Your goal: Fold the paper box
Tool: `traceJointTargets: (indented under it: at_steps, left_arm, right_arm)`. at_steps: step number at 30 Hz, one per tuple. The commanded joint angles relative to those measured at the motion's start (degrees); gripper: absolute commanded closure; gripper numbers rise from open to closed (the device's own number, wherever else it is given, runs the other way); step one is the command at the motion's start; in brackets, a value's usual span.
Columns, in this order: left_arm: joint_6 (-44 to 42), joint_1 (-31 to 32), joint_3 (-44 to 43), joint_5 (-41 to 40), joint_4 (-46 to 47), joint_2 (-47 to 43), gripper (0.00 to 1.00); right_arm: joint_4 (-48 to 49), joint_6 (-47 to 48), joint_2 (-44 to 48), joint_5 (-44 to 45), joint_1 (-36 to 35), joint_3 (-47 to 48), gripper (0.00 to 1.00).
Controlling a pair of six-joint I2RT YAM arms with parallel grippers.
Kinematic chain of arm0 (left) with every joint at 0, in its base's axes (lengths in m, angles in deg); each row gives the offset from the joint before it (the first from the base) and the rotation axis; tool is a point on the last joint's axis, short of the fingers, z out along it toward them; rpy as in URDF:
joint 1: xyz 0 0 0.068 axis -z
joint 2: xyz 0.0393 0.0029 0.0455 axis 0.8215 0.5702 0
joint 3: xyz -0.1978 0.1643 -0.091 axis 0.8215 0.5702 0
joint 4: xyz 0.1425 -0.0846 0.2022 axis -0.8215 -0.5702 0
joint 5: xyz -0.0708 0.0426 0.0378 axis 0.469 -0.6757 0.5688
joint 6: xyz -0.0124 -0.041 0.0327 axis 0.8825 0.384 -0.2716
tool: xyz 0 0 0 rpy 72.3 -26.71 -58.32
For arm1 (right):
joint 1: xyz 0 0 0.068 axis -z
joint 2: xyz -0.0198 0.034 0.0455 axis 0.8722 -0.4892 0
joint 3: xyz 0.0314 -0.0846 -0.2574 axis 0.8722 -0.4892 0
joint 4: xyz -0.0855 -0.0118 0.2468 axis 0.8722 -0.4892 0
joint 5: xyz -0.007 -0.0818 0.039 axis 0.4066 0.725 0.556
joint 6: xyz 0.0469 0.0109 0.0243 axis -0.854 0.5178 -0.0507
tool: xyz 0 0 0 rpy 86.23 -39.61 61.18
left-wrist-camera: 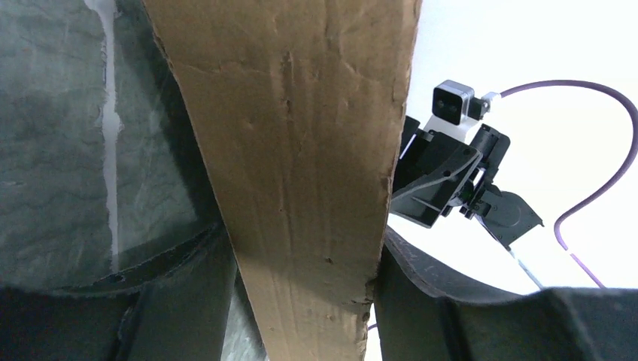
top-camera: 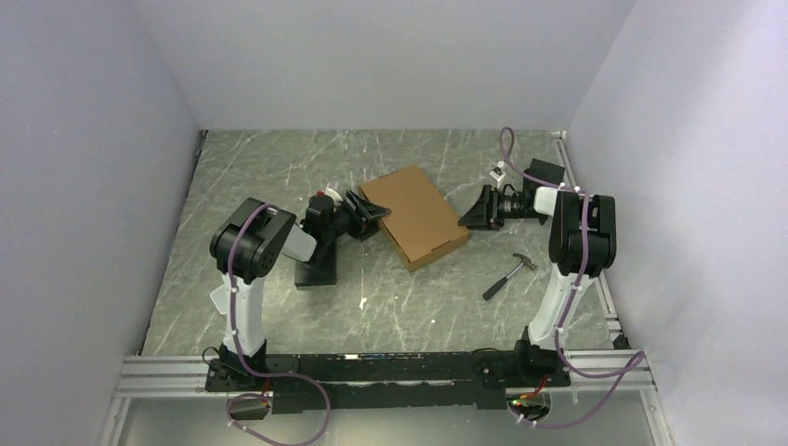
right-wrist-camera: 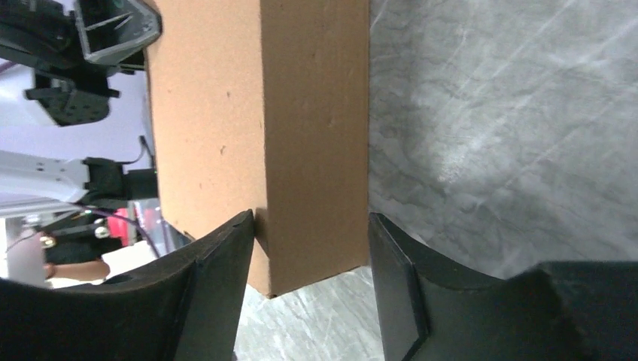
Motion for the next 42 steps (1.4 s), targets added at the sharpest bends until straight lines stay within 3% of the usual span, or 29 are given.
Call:
traceJointTargets:
  at_steps: [1, 7, 14, 20, 29, 35, 42]
  left_arm:
    - [-4.75, -0.05, -0.78, -0.55, -3.10, -4.62, 0.53]
    - [-13.39, -1.25, -3.03, 1.13, -15.52, -12.84, 0.54]
    - [-31.73, -1.93, -12.48, -1.42, -48.70, -25.25, 0.56]
    - [-44.27, -3.11, -23.35, -4.06, -72.05, -29.29, 0.62]
    - [-61.53, -2.63, -44.63, -14.15, -98.73, -26.45, 0.69]
    - [-69.03, 3.70, -54.24, -24.63, -104.29, -23.24, 0.69]
    - [-74.72, 13.50, -68.95, -44.13, -111.80, -11.70, 0.71]
  right_arm:
    - [-1.75, 6.64, 6.29, 4.81, 1.05, -0.32, 0.37]
    - [-2.43, 9.68, 16.05, 3.83, 3.18, -1.05, 0.27]
    - [-1.98, 10.88, 23.17, 2.13, 6.05, -2.69, 0.26]
    - [-2.66, 11.39, 23.59, 0.76, 6.14, -2.96, 0.26]
    - [-2.16, 11.15, 23.57, 0.98, 4.56, -3.83, 0.27]
    - [-2.50, 11.48, 22.77, 1.75, 3.26, -3.62, 0.27]
    - [-2.92, 11.92, 22.43, 2.01, 3.15, -3.49, 0.27]
